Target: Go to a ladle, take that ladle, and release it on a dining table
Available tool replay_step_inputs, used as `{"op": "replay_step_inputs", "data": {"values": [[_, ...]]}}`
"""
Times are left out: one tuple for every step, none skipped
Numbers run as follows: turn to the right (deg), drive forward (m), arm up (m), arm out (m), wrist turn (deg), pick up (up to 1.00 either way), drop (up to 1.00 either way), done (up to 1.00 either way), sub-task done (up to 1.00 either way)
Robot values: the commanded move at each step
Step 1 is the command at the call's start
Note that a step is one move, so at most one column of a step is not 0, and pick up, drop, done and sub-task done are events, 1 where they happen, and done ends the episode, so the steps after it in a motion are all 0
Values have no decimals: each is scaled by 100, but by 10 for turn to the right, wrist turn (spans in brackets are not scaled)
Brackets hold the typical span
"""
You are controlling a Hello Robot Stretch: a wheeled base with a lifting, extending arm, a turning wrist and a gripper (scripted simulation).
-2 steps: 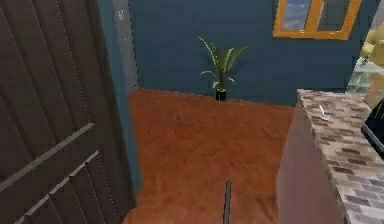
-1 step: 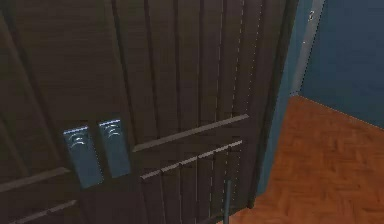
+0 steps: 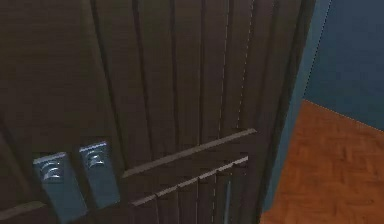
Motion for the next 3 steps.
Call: {"op": "replay_step_inputs", "data": {"values": [[450, 0, 0, 0, 0, 0, 0, 0, 0], [150, 0, 0, 0, 0, 0, 0, 0, 0], [0, 100, 0, 0, 0, 0, 0, 0, 0]]}}
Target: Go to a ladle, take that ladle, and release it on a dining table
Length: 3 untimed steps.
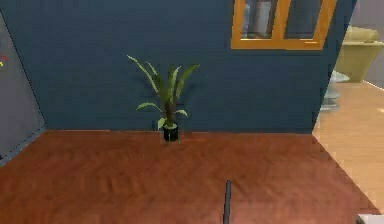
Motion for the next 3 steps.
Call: {"op": "replay_step_inputs", "data": {"values": [[0, 55, 0, 0, 0, 0, 0, 0, 0], [390, 0, 0, 0, 0, 0, 0, 0, 0], [0, 40, 0, 0, 0, 0, 0, 0, 0]]}}
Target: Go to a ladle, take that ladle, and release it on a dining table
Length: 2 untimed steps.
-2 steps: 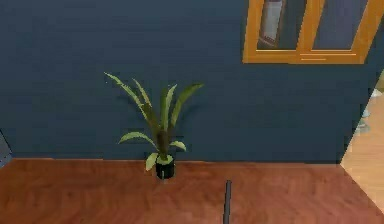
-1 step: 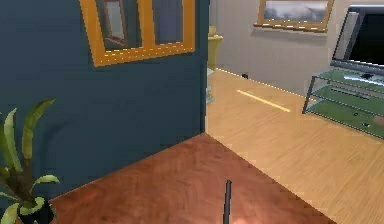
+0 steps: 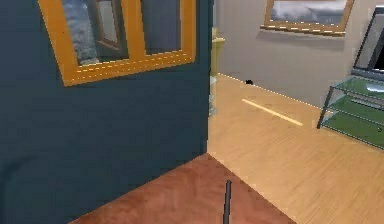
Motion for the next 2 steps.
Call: {"op": "replay_step_inputs", "data": {"values": [[450, 0, 0, 0, 0, 0, 0, 0, 0], [60, 0, 0, 0, 0, 0, 0, 0, 0]]}}
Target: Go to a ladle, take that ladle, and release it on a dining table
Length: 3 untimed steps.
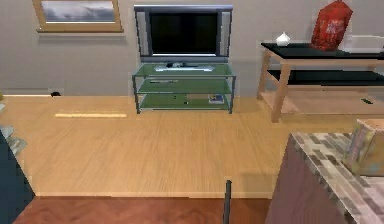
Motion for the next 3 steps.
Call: {"op": "replay_step_inputs", "data": {"values": [[0, 100, 0, 0, 0, 0, 0, 0, 0], [0, 5, 0, 0, 0, 0, 0, 0, 0], [390, 0, 0, 0, 0, 0, 0, 0, 0]]}}
